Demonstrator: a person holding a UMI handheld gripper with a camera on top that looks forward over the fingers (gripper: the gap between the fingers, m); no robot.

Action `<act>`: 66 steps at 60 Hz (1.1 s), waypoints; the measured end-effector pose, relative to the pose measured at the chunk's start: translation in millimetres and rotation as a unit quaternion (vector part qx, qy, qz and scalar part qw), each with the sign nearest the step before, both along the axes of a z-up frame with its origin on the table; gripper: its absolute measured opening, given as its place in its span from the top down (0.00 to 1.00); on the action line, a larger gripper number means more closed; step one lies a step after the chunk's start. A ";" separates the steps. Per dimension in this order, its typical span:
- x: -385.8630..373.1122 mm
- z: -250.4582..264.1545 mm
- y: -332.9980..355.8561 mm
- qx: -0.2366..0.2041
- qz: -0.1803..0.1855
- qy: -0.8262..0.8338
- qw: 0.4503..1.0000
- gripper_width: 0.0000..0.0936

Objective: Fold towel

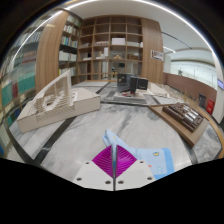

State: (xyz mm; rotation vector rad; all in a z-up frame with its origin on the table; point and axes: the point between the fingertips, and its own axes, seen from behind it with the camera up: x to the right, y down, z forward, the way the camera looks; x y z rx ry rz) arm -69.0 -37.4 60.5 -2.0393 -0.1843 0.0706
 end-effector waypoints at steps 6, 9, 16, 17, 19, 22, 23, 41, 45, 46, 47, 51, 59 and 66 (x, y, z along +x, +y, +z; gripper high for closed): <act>51.0 17.4 5.9 0.009 -0.040 0.021 0.999 0.99; 78.3 19.5 7.4 0.015 -0.059 0.022 0.998 0.99; 133.6 -12.2 5.0 -0.018 -0.100 -0.007 0.995 0.99; 137.4 -17.9 5.1 -0.023 -0.101 -0.007 0.995 0.98; 144.3 -29.4 2.8 -0.037 -0.103 -0.007 0.994 0.98; 152.6 -40.6 1.0 -0.048 -0.106 -0.003 0.993 0.97; 154.3 -42.1 1.0 -0.049 -0.107 0.000 0.993 0.97; 170.6 -16.2 -19.2 -0.061 -0.113 0.081 0.988 0.09; 174.1 -0.6 -36.2 -0.056 -0.107 0.075 0.990 0.11; 175.1 4.4 -41.0 -0.053 -0.105 0.070 0.991 0.11; 175.6 9.1 -46.4 -0.050 -0.103 0.066 0.991 0.11; 174.6 27.9 -71.6 -0.038 -0.092 0.052 0.994 0.11; 152.1 64.2 -128.5 -0.002 -0.066 0.043 0.997 0.11; 134.8 75.8 -163.0 0.015 -0.051 0.046 0.997 0.11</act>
